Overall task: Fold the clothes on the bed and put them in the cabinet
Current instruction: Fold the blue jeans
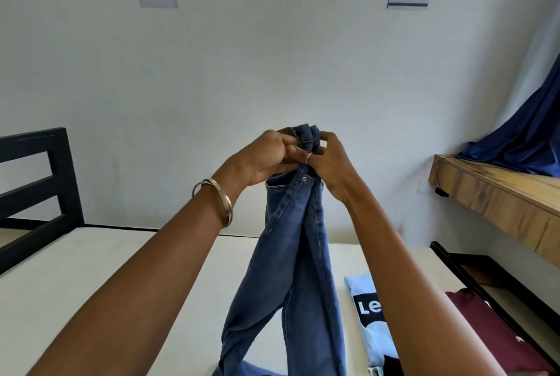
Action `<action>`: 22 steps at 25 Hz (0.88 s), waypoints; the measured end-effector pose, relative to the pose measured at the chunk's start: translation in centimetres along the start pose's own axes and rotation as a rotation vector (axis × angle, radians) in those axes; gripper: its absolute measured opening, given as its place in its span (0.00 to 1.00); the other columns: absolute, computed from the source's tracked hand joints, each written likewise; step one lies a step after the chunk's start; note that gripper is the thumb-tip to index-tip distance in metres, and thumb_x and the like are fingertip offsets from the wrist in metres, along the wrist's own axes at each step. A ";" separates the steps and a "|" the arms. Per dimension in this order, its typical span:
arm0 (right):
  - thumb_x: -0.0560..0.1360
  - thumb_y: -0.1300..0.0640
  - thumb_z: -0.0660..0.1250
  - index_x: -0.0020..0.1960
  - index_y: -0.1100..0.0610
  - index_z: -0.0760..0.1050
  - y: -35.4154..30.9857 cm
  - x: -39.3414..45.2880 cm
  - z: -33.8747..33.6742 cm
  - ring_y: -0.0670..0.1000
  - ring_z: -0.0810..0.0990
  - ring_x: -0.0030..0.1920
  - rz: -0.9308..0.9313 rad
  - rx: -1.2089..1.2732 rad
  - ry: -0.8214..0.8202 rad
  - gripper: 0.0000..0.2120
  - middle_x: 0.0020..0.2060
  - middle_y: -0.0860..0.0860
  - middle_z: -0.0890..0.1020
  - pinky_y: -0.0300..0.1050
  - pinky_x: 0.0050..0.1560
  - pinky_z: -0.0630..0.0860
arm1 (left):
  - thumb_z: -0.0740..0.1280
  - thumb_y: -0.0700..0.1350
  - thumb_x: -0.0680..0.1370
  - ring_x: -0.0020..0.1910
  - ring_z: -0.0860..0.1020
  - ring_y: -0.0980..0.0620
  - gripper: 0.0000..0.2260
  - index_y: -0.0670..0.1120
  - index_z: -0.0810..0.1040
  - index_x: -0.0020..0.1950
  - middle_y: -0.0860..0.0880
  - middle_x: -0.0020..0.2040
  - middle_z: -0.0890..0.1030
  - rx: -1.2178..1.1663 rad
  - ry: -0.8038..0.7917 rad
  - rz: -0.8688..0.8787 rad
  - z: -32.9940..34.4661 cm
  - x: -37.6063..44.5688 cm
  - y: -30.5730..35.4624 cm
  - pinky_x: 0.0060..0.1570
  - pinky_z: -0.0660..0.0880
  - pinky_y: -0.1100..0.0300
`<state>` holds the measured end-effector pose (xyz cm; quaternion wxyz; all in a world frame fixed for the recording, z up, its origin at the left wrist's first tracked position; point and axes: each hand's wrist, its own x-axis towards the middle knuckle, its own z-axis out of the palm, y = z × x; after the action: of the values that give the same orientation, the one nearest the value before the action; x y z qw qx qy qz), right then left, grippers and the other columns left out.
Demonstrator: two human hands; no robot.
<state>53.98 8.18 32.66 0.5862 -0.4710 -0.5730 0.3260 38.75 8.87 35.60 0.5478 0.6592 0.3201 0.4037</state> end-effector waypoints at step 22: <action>0.72 0.63 0.67 0.51 0.59 0.78 10.5 -4.7 -4.2 0.64 0.81 0.49 0.136 -0.773 0.237 0.08 0.44 0.61 0.82 0.54 0.46 0.78 | 0.65 0.56 0.77 0.62 0.69 0.44 0.17 0.49 0.72 0.62 0.47 0.59 0.74 1.338 0.800 0.673 -2.2 3.9 5.5 0.60 0.60 0.48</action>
<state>59.15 6.70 21.68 0.4052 -0.7277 -0.5492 0.0684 38.48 12.20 41.87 -0.2611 0.7121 0.4479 0.4733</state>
